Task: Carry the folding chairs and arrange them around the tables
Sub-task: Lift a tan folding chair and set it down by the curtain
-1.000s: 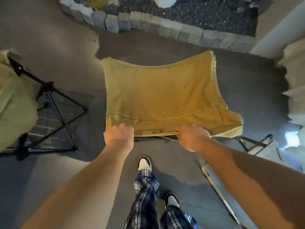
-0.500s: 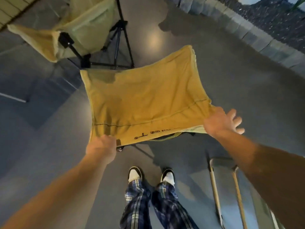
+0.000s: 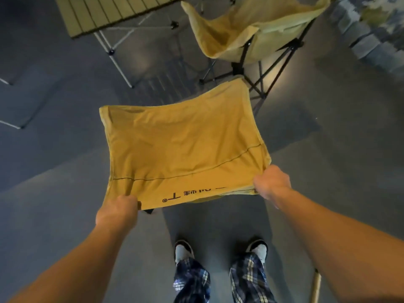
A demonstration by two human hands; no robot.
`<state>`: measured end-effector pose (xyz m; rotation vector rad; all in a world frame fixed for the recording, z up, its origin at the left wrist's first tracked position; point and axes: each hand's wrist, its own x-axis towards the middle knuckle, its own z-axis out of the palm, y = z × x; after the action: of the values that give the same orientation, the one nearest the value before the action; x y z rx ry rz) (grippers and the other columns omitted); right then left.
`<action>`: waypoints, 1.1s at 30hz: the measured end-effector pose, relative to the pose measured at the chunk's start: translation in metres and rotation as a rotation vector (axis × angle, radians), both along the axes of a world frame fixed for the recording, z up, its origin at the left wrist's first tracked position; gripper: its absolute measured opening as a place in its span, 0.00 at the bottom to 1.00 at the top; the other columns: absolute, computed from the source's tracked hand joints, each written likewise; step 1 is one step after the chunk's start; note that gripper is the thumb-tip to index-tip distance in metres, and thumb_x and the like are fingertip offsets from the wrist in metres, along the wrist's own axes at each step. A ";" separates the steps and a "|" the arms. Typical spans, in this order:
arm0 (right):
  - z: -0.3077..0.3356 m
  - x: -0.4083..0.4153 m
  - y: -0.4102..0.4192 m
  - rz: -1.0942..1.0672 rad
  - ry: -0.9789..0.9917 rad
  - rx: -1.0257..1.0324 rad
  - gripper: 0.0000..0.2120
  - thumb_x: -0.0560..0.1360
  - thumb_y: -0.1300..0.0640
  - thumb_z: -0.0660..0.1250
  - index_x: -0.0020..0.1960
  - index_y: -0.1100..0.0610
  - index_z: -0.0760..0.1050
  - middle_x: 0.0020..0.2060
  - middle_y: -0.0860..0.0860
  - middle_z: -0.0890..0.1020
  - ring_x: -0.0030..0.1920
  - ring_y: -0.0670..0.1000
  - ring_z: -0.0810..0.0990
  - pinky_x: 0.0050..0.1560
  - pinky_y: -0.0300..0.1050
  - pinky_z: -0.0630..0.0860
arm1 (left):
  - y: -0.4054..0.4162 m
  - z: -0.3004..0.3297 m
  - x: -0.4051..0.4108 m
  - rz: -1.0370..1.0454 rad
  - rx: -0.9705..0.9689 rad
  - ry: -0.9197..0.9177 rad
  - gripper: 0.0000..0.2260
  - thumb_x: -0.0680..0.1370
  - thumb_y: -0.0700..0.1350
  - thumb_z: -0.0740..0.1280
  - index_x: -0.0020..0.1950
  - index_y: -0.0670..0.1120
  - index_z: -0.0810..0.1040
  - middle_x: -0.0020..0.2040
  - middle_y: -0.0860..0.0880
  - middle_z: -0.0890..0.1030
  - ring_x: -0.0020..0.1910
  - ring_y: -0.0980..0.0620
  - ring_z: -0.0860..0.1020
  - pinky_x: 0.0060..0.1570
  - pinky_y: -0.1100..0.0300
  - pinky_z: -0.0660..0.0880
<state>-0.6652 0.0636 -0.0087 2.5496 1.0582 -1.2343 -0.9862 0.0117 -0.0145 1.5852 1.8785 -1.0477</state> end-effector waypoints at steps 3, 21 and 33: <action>0.002 -0.058 0.018 0.092 0.013 0.023 0.18 0.77 0.62 0.60 0.66 0.63 0.69 0.61 0.62 0.75 0.48 0.60 0.73 0.46 0.48 0.70 | -0.005 0.003 -0.054 0.047 0.041 0.002 0.07 0.81 0.42 0.60 0.56 0.50 0.74 0.37 0.52 0.66 0.44 0.49 0.74 0.41 0.57 0.73; -0.016 -0.200 0.251 0.212 -0.156 0.156 0.17 0.79 0.64 0.59 0.66 0.65 0.69 0.63 0.65 0.72 0.59 0.66 0.74 0.50 0.55 0.72 | 0.185 -0.008 -0.173 0.145 0.260 -0.043 0.12 0.78 0.35 0.62 0.59 0.45 0.74 0.48 0.46 0.77 0.49 0.43 0.77 0.39 0.56 0.71; -0.011 -0.202 0.357 0.172 -0.188 0.075 0.20 0.79 0.63 0.59 0.70 0.64 0.65 0.66 0.66 0.70 0.58 0.65 0.74 0.45 0.52 0.70 | 0.279 -0.009 -0.165 0.144 0.215 -0.073 0.13 0.76 0.32 0.61 0.56 0.45 0.75 0.51 0.46 0.80 0.51 0.42 0.79 0.38 0.55 0.71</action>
<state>-0.8673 0.4211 -0.0198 2.5048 1.2694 -0.9097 -1.1508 0.2903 -0.0231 1.5518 2.0767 -0.7379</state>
